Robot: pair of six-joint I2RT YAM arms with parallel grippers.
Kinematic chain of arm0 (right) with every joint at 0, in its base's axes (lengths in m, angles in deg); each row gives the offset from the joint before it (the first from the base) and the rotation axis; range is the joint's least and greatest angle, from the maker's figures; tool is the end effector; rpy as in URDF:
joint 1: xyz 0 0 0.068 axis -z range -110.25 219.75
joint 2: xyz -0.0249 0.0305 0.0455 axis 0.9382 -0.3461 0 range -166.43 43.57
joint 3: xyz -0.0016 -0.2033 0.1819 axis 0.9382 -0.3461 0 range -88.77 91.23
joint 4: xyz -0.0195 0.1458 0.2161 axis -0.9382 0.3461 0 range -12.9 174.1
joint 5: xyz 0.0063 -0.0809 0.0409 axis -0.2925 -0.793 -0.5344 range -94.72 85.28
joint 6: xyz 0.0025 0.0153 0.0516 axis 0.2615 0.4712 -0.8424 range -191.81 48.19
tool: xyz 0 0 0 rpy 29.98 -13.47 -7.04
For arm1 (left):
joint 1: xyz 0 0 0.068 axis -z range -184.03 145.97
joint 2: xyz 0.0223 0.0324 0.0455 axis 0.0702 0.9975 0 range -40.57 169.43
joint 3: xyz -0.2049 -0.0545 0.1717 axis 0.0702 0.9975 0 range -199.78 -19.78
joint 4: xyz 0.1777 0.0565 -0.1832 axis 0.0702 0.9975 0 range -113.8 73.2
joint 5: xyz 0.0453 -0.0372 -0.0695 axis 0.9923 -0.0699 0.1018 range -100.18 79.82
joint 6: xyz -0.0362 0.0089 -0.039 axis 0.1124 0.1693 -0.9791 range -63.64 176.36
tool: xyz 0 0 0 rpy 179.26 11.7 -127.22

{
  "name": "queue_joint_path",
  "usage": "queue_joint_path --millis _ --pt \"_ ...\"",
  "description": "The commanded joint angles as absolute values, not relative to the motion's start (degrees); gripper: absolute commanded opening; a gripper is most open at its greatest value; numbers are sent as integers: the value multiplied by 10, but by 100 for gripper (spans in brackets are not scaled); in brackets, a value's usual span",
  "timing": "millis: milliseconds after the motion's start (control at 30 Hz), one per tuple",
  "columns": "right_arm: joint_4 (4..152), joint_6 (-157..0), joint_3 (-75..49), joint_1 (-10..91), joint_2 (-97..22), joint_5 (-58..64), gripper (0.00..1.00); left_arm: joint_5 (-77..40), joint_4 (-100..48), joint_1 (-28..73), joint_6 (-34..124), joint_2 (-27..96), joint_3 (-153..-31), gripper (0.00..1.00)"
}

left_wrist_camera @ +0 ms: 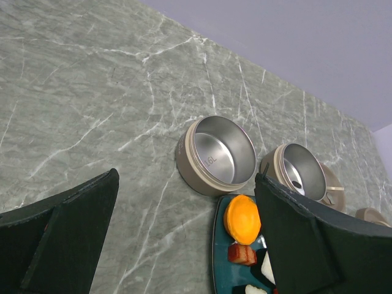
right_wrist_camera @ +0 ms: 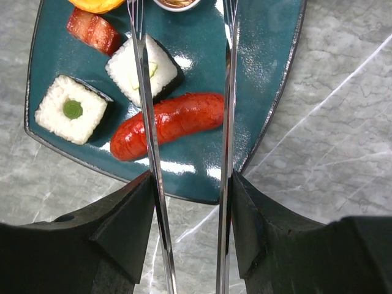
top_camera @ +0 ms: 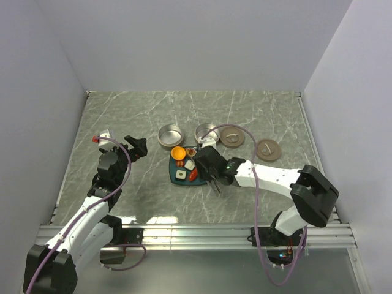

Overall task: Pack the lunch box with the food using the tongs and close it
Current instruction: Pick up the food using the clamp, then place the food into the lunch box

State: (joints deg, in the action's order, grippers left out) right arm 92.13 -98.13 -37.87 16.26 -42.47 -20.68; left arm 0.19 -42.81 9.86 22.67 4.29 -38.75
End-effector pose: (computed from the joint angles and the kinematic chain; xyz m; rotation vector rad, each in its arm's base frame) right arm 0.1899 0.2400 0.2018 -0.4489 2.3817 0.3023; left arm 0.1837 -0.0387 0.2336 -0.4285 1.6564 -0.4682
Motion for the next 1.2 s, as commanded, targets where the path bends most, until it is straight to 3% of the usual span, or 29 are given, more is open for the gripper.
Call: queue_joint_path --millis 0,400,900,1167 --pt "903 -982 -347 157 -432 -211 57 -3 -452 96 225 41 -389 100" --pt "932 -985 -333 157 -419 -233 42 -2 -451 97 224 37 -388 99" --pt "968 -962 -294 161 -351 -291 42 -4 -452 96 224 40 -388 100" --pt "964 -951 -283 214 -351 -285 42 -4 -453 96 224 41 -388 100"
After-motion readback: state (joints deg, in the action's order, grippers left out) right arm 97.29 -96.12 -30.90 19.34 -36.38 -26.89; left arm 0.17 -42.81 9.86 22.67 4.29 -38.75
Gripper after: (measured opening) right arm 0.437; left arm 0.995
